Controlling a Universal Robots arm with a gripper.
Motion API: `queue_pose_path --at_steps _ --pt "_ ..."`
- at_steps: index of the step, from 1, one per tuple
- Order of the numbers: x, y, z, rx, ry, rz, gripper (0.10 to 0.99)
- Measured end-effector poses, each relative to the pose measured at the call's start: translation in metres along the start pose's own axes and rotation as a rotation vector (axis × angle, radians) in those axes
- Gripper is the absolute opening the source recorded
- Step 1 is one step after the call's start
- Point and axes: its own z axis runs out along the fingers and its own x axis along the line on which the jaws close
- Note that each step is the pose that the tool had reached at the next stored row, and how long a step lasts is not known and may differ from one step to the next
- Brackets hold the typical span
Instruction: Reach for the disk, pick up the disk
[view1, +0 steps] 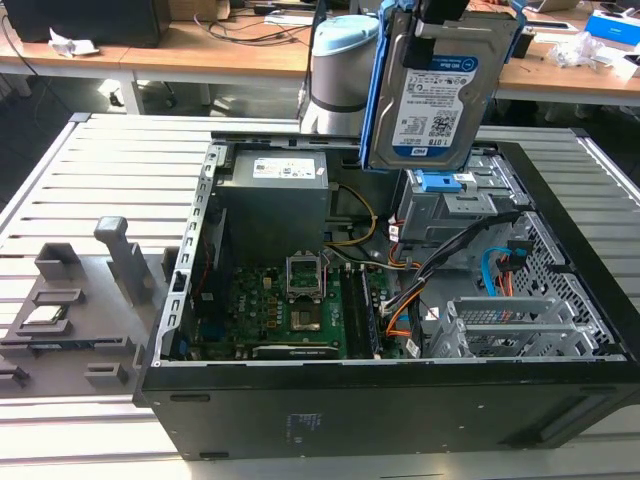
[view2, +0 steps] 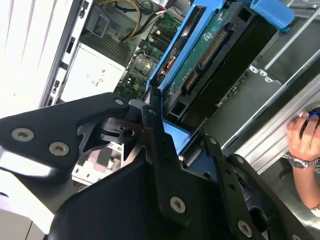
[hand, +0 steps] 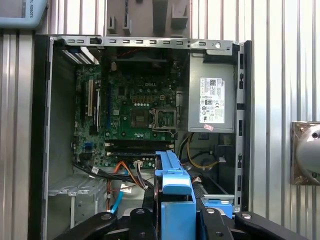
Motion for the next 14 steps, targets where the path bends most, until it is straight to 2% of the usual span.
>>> queue_pose_path --at_steps 2,14 --pt "0.0053 0.0001 0.0000 0.000 0.0001 0.000 0.369" --pt "0.0249 0.0004 0.0002 0.000 0.0000 0.000 0.369"
